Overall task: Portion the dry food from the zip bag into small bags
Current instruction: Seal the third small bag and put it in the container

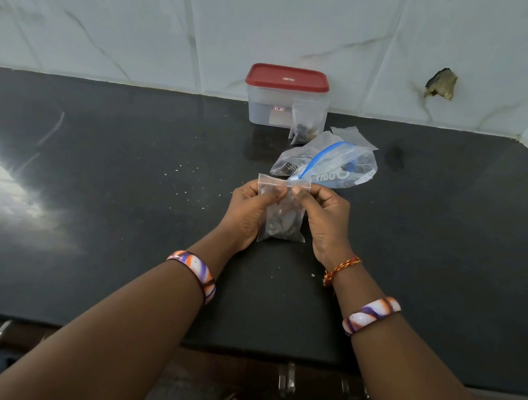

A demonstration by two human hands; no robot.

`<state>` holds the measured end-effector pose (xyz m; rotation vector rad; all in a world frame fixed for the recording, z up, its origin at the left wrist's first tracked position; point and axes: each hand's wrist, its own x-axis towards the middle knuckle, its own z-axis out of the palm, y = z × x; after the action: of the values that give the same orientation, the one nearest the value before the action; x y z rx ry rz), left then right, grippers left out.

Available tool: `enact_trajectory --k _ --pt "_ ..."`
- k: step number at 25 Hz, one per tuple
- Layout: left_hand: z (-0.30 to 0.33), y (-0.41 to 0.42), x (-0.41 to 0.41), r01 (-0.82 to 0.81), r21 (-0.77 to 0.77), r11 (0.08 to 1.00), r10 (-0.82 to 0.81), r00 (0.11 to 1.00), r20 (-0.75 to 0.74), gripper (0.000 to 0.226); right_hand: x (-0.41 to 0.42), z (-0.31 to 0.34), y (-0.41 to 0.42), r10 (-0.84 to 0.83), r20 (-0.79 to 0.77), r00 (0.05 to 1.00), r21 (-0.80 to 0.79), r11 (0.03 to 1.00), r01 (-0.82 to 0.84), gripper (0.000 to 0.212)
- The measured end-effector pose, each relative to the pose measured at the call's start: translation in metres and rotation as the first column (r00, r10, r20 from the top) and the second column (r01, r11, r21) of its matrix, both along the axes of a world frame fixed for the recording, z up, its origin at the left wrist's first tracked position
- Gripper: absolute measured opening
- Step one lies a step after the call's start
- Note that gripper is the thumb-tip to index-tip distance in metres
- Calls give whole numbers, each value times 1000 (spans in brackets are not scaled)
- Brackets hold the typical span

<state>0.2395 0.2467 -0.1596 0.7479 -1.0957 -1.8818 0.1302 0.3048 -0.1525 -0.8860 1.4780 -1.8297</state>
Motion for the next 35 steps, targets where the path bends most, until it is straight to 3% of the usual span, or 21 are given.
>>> enact_trajectory --k 10,21,27,30,35 --pt "-1 3 1 -40 -17 999 39 997 -64 9 -5 -9 -1 44 63 997 -10 999 -43 11" --pt "2 2 2 -3 1 1000 3 1000 -7 11 -3 -5 1 75 34 997 -22 997 -75 16" --pt "3 1 0 -12 98 995 18 998 -57 21 -6 -3 2 44 215 976 -46 998 -35 20" --pt "2 2 0 -9 82 997 15 997 -74 19 -5 -4 1 17 193 981 -41 999 -9 17" --pt "-2 3 0 -18 -78 997 16 1000 -16 10 -3 -7 1 79 39 996 -53 996 -77 13"
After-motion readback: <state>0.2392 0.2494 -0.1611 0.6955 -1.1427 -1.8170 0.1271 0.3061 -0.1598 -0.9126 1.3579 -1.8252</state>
